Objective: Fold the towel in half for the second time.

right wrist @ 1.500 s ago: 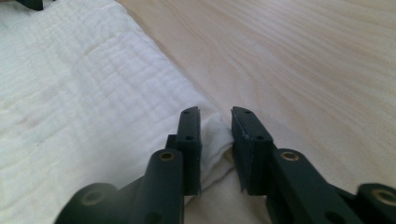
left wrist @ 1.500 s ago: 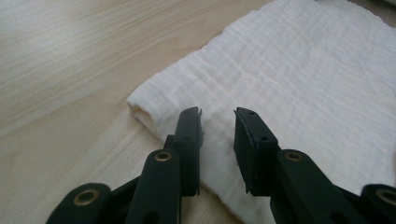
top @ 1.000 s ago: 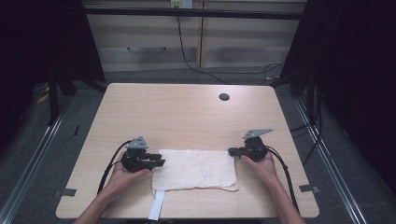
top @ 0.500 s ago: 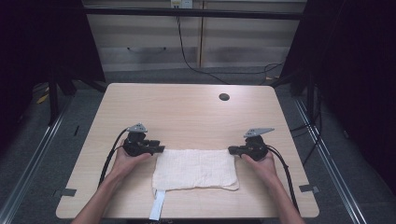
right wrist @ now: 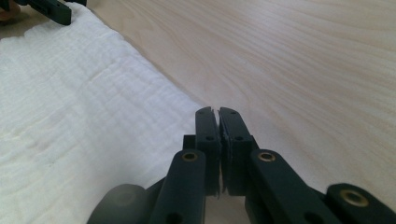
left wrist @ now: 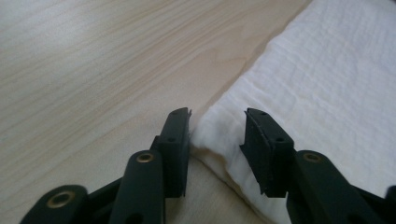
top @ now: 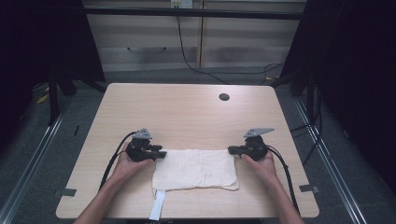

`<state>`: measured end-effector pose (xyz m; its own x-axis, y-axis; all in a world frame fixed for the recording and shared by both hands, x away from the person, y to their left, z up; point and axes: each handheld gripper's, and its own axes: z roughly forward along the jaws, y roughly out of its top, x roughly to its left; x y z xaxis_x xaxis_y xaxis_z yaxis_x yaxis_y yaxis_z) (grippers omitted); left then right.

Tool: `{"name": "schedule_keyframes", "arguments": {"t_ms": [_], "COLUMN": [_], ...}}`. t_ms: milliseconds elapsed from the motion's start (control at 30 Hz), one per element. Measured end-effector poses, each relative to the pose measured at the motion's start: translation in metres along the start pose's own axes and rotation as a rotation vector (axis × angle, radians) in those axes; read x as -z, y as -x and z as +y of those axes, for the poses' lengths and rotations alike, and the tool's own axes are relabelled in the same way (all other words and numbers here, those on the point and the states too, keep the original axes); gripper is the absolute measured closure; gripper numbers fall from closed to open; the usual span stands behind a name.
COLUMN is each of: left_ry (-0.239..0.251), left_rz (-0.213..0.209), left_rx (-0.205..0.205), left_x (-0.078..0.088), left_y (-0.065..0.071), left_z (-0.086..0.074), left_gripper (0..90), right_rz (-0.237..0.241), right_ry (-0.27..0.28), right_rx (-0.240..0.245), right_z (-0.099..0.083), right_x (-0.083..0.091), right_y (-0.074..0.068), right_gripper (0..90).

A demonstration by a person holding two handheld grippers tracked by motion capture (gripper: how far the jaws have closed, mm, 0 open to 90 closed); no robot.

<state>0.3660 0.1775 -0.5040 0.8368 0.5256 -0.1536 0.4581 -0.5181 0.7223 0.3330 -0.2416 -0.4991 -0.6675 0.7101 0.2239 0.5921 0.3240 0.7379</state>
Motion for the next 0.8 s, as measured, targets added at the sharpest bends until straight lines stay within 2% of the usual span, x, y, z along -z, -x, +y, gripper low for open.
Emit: {"name": "schedule_keyframes", "arguments": {"t_ms": [67,167,200,233,333,400,500,567,667,800], "left_ry": [-0.007,0.002,0.000,0.005,0.013,0.035,0.082,0.093,0.151,0.220], "left_rz": [0.015,0.005,0.007,-0.001,-0.026,-0.048,-0.058,-0.060,-0.049,-0.042], "left_rx": [-0.038,-0.044,-0.054,-0.046,-0.009,0.017,0.043,0.041,0.028,0.037], "left_x": [0.000,0.000,0.000,-0.001,0.000,0.002,0.009,0.012,0.025,0.039], "left_y": [0.005,0.007,0.007,0.007,0.004,0.001,0.000,0.000,0.003,0.001], "left_z": [-0.001,-0.001,-0.001,-0.001,-0.002,-0.002,0.001,0.002,0.009,0.015], "left_gripper": [68.9,78.7,78.7,82.9,83.9,84.0,84.4,84.4,84.4,84.5], "right_rz": [-0.001,-0.002,-0.001,0.001,-0.001,0.000,0.002,0.003,0.004,0.008], "right_ry": [0.000,0.000,0.000,0.003,0.007,0.011,0.032,0.040,0.062,0.099], "right_rx": [0.001,-0.001,-0.003,0.000,-0.002,0.000,-0.009,-0.007,-0.008,0.006], "right_z": [0.000,0.000,0.000,0.000,0.000,0.001,0.002,0.003,0.007,0.013], "right_x": [0.000,0.000,0.001,0.001,0.002,0.003,0.006,0.007,0.013,0.021], "right_y": [0.000,0.000,0.000,0.000,0.000,0.001,0.002,0.002,-0.001,-0.004], "right_gripper": [87.3,87.3,87.3,87.3,87.4,87.4,87.4,87.4,87.4,87.4]}}
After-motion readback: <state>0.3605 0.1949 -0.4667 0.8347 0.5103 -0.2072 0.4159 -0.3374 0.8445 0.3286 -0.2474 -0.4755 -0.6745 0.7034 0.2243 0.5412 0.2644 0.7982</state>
